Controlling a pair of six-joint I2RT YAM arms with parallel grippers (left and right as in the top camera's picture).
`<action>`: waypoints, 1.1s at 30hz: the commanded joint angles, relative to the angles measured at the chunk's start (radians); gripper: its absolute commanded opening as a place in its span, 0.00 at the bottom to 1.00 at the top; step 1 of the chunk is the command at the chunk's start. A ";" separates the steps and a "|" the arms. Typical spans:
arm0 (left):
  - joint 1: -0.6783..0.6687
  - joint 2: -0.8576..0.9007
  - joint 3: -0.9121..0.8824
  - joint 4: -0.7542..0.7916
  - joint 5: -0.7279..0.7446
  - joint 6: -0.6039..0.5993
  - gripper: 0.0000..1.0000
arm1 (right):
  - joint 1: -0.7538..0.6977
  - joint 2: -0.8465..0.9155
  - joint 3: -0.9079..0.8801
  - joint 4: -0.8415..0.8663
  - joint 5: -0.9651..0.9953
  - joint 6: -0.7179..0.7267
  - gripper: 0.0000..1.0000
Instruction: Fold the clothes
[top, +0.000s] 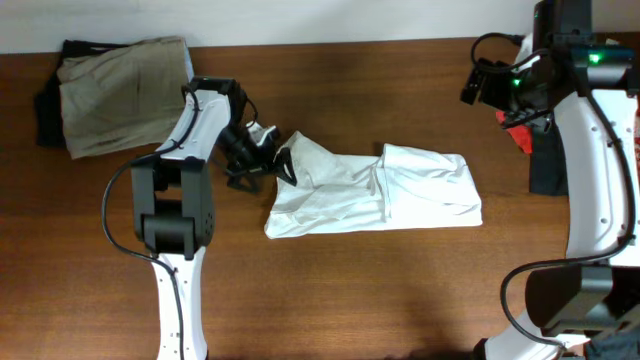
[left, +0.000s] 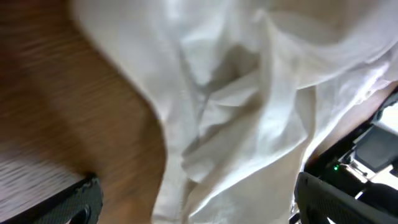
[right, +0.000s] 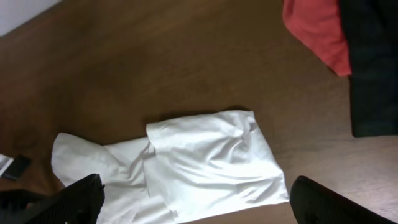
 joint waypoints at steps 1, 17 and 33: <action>-0.026 0.026 -0.133 0.179 0.140 0.037 0.98 | -0.061 -0.012 0.014 0.039 -0.009 -0.012 0.99; 0.170 -0.027 0.138 -0.014 -0.289 -0.209 0.00 | -0.140 -0.011 0.014 0.049 0.002 -0.013 0.99; -0.267 0.005 0.502 -0.175 -0.311 -0.318 0.01 | -0.139 -0.011 0.014 0.049 0.002 -0.013 0.99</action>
